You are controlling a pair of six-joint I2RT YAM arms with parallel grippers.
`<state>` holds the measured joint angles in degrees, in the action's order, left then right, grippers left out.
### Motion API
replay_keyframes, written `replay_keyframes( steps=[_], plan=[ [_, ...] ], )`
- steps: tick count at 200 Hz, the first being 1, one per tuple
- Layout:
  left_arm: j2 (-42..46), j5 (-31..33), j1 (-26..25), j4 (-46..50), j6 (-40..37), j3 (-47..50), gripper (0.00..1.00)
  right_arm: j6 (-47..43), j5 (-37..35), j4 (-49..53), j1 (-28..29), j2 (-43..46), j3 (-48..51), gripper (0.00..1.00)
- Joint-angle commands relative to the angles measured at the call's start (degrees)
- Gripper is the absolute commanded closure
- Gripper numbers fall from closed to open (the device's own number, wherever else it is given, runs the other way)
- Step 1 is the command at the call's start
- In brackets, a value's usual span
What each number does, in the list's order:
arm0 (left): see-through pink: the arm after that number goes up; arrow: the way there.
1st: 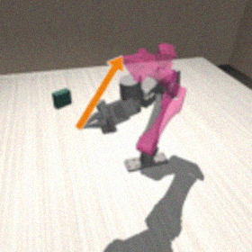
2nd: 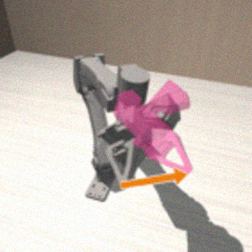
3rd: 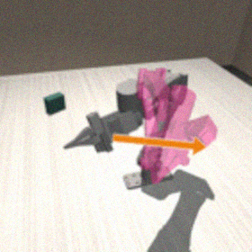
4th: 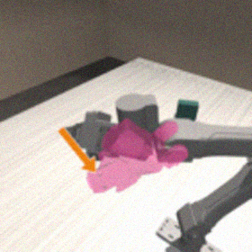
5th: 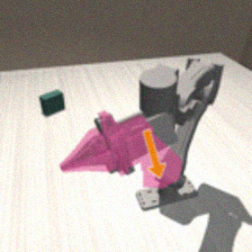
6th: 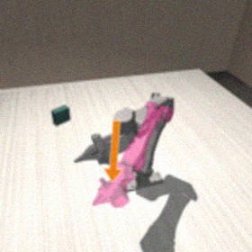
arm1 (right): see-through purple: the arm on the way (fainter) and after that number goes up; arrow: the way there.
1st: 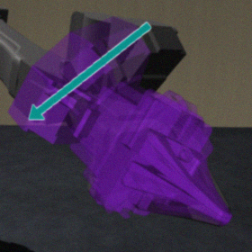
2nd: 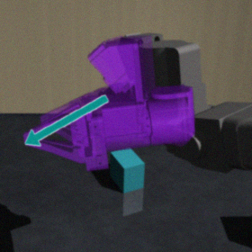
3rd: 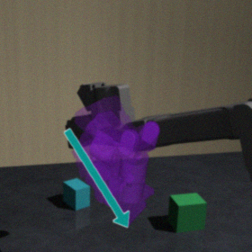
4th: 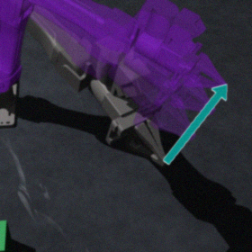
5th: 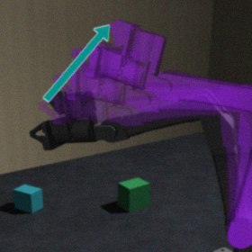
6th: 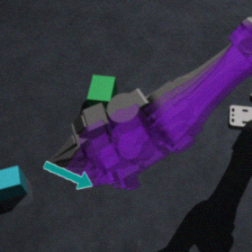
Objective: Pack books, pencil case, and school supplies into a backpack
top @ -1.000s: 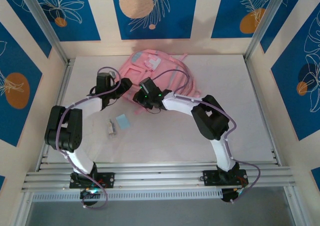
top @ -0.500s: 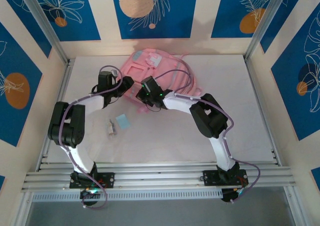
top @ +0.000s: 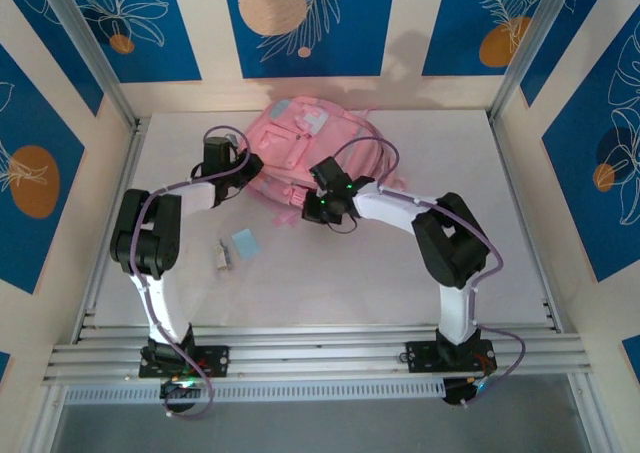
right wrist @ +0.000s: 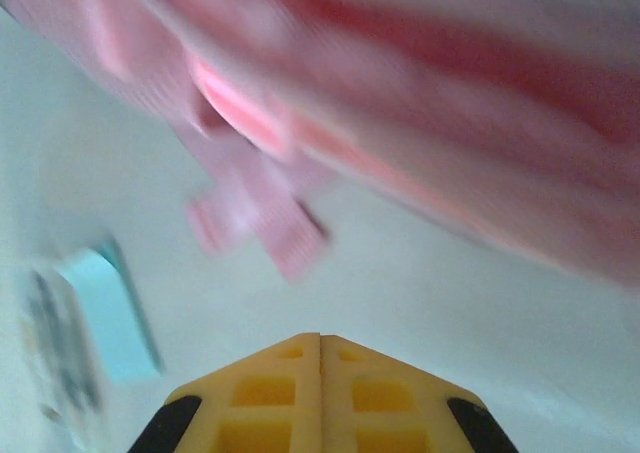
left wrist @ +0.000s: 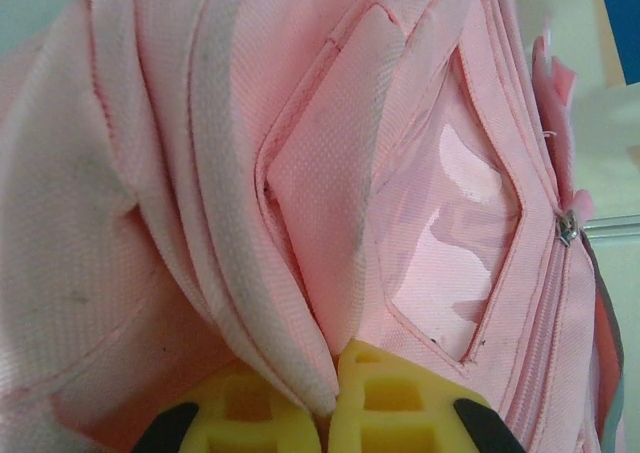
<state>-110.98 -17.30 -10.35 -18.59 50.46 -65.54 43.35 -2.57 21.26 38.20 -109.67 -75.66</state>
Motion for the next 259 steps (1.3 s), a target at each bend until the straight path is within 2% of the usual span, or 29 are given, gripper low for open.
replay_keyframes(
  steps=[1, 24, 36, 48, 84, 108, 127, 156, 174, 202, 259],
  plan=[
    [-1.0, 4.0, 0.3, -1.4, -2.9, -1.7, 1.0, -15.0, 1.3, 17.6, -2.5, 3.0, 1.9, 1.0],
    [-0.7, 2.6, 0.3, -0.1, -3.7, -2.2, 1.0, -20.1, -5.4, 23.9, -7.9, 5.8, 3.6, 1.0],
    [-0.7, 1.5, 0.2, 0.1, -3.4, -2.4, 1.0, -20.1, -3.6, 23.9, -11.8, 7.7, 4.0, 1.0],
    [-0.3, 0.6, 0.1, 0.0, -2.8, -2.1, 1.0, -19.5, -1.1, 22.4, -13.2, 9.4, 3.8, 1.0],
    [2.0, -2.9, -1.1, -1.3, 0.3, 0.1, 1.0, -15.2, 2.3, 18.2, -9.4, 8.9, -1.2, 1.0],
    [5.4, -3.0, -3.2, -1.9, 2.0, 2.1, 1.0, -11.8, 1.1, 15.7, -6.7, 7.3, -4.9, 0.84],
    [7.8, -2.2, -5.1, -3.1, 4.0, 3.6, 1.0, -8.0, 2.7, 11.0, -5.7, 7.0, -5.1, 0.67],
    [9.3, -1.2, -7.9, -7.9, 9.4, 6.4, 1.0, -1.7, 5.4, 3.4, -4.2, 6.3, -4.0, 0.53],
    [10.1, -0.1, -9.5, -9.9, 11.3, 7.9, 1.0, 1.8, 6.2, -0.1, -3.5, 5.1, -3.4, 0.48],
    [11.2, 1.1, -11.8, -11.2, 12.5, 9.4, 1.0, 6.2, 5.6, -4.3, -3.4, 2.9, -2.6, 0.46],
    [13.4, 2.3, -12.7, -13.7, 14.5, 12.7, 1.0, 9.7, 1.1, -3.9, -3.5, -0.5, -1.8, 0.49]
  ],
)
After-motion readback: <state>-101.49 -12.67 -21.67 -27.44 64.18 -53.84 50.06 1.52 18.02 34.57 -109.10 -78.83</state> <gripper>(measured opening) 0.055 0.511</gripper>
